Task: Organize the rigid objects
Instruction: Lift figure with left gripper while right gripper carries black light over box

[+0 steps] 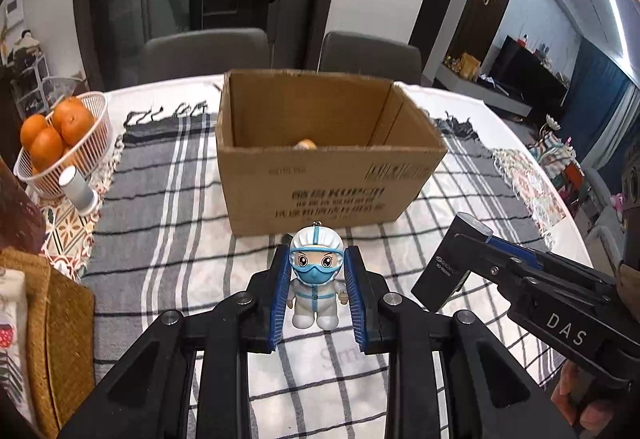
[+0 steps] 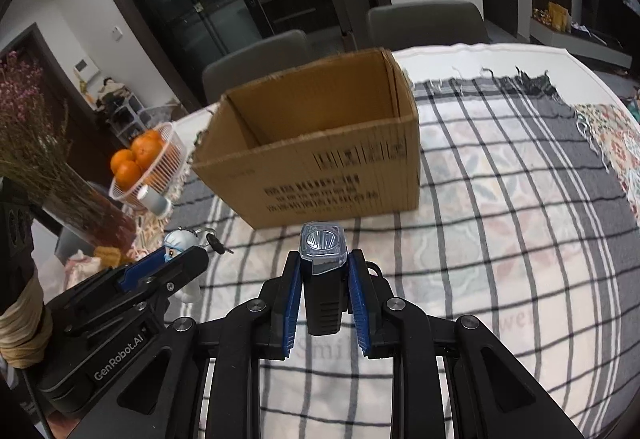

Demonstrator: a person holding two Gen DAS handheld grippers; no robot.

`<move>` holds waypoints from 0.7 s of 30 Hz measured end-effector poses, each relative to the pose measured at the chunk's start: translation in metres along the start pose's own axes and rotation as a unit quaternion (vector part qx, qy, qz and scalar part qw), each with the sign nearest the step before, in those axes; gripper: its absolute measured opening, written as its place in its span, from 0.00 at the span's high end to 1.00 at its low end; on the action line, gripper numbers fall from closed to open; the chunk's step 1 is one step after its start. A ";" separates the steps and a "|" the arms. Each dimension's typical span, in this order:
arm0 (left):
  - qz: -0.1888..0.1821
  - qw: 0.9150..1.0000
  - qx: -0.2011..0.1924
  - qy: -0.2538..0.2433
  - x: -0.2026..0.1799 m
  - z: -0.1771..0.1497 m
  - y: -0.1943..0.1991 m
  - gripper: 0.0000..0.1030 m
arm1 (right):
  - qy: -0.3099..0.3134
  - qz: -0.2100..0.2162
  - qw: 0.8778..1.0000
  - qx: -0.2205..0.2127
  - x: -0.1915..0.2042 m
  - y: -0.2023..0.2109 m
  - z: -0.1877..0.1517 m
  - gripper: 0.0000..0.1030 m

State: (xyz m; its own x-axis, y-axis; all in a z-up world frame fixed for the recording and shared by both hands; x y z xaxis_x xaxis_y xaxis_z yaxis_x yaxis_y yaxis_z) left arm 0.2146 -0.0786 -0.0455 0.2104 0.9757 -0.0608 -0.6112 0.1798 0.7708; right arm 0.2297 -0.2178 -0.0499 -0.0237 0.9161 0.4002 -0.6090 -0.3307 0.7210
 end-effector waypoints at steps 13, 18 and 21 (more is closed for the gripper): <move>-0.005 0.999 -0.043 -0.001 -0.007 0.036 0.026 0.74 | 0.028 0.019 0.998 -0.053 0.016 0.026 0.038 0.76; -0.006 0.998 -0.056 0.000 -0.008 0.052 0.031 0.74 | 0.035 0.024 0.997 -0.069 0.021 0.033 0.053 0.76; -0.003 0.998 -0.062 0.002 -0.007 0.061 0.033 0.74 | 0.041 0.027 0.996 -0.076 0.024 0.035 0.063 0.76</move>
State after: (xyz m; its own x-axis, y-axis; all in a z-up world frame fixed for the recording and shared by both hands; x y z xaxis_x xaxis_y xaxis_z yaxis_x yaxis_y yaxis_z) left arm 0.2396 -0.0872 0.0187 0.2119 0.9749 -0.0684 -0.6997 0.2002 0.6859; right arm 0.2577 -0.2218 0.0206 -0.1207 0.9151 0.3848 -0.7172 -0.3484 0.6036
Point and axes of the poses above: each gripper's, at about its wrist camera, not at the fingertips, and y roughly against the way its jaws point, x to its left, z to its top, the point moved 6 cm from there along -y, roughly the way its jaws point, and after that the axes turned 8 degrees about z, right-handed, at the moved point
